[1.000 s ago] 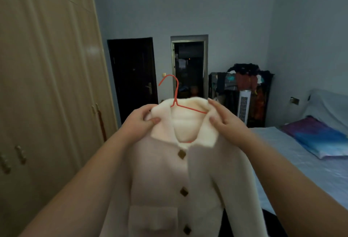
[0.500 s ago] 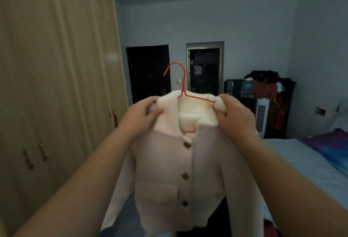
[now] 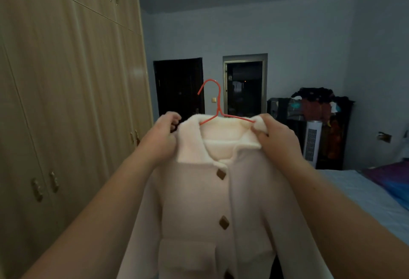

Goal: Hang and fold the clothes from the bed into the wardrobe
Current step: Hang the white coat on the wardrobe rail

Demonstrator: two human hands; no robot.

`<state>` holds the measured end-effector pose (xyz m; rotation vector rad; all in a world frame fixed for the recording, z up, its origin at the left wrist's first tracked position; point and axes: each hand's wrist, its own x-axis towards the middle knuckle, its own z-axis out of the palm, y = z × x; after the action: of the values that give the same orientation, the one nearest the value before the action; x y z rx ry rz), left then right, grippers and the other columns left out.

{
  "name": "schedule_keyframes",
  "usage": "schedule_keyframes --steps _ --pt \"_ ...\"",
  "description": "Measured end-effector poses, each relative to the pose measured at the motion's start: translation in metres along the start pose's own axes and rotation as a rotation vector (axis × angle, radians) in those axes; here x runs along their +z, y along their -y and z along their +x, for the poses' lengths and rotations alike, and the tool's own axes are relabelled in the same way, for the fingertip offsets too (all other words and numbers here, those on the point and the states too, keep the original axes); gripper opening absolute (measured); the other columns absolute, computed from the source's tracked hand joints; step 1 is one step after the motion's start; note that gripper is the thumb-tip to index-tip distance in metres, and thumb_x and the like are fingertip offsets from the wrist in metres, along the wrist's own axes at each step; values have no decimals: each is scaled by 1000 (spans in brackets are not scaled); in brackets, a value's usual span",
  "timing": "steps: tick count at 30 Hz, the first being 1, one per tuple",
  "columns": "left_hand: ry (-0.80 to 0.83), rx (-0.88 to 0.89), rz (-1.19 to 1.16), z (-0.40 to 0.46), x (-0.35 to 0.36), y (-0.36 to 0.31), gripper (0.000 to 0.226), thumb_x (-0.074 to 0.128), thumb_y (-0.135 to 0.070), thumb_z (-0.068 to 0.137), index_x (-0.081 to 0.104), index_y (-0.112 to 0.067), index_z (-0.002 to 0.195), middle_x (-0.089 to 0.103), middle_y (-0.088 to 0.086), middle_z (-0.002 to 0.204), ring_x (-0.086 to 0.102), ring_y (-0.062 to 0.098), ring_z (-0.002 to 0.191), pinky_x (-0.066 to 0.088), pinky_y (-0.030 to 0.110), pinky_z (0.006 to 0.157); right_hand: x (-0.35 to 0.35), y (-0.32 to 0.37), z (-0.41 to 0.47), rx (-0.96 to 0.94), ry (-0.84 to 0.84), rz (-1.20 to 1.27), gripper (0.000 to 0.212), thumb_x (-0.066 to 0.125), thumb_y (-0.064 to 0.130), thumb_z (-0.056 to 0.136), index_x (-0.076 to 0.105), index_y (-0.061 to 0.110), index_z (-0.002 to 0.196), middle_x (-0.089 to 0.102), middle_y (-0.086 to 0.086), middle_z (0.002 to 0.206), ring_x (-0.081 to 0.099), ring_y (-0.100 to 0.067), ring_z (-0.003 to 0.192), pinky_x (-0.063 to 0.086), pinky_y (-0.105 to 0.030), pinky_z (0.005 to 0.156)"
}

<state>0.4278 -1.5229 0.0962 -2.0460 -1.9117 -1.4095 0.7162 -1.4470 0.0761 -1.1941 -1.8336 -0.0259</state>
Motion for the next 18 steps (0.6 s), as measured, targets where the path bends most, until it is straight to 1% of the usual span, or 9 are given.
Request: schedule_keyframes --steps 2,4,5,6,8,10,14,16,18 --pt "43 43 -83 -1 3 -20 49 49 -17 92 40 -32 137 40 -8 139 44 11 126 38 33 105 1 0 -1 10 17 13 19 48 40 100 51 32 117 59 6 86 59 -23 84 45 -36 71" --pt "133 92 -15 0 9 -34 56 57 -37 95 31 -37 145 32 -12 149 38 7 130 35 35 108 -1 3 0 0 21 31 19 49 39 100 51 33 117 58 6 86 58 -23 84 46 -38 73" --pt "145 114 73 2 13 -36 57 58 -46 93 34 -38 144 36 -12 147 41 8 129 37 36 108 -2 5 1 -5 23 38 20 48 39 100 51 34 118 58 6 87 57 -23 84 47 -38 74" --pt "126 128 156 4 17 -35 53 57 -50 92 40 -40 140 43 -12 141 46 10 125 41 37 105 -4 6 1 -10 28 42 20 48 39 100 52 34 119 59 5 88 57 -23 85 48 -39 75" --pt "42 123 255 5 21 -30 35 52 -45 95 49 -43 129 52 -13 118 55 14 109 49 37 90 -7 8 1 -24 48 48 22 48 40 99 52 33 120 61 4 92 56 -23 87 49 -39 76" --pt "-6 120 316 6 23 -24 26 46 -40 98 52 -44 122 52 -13 104 56 15 96 49 35 79 -9 7 1 -37 62 39 22 47 40 99 52 35 120 60 5 94 55 -22 88 48 -39 76" --pt "-59 170 291 10 21 -15 17 46 -40 99 58 -39 111 51 -12 95 55 15 91 49 39 78 -8 -2 2 -78 91 -56 24 45 42 99 49 37 122 60 8 90 56 -20 82 43 -36 69" --pt "-87 203 269 11 23 -13 17 50 -37 98 62 -35 109 51 -10 94 54 16 90 48 39 79 -6 -9 5 -61 171 -23 27 47 42 99 47 38 125 59 10 90 57 -19 84 43 -35 69" --pt "-117 199 254 13 25 -13 17 52 -34 98 65 -30 109 52 -9 95 54 15 90 47 37 80 -4 -13 9 -62 292 13 34 47 42 99 43 39 133 59 9 97 58 -19 91 45 -35 72"
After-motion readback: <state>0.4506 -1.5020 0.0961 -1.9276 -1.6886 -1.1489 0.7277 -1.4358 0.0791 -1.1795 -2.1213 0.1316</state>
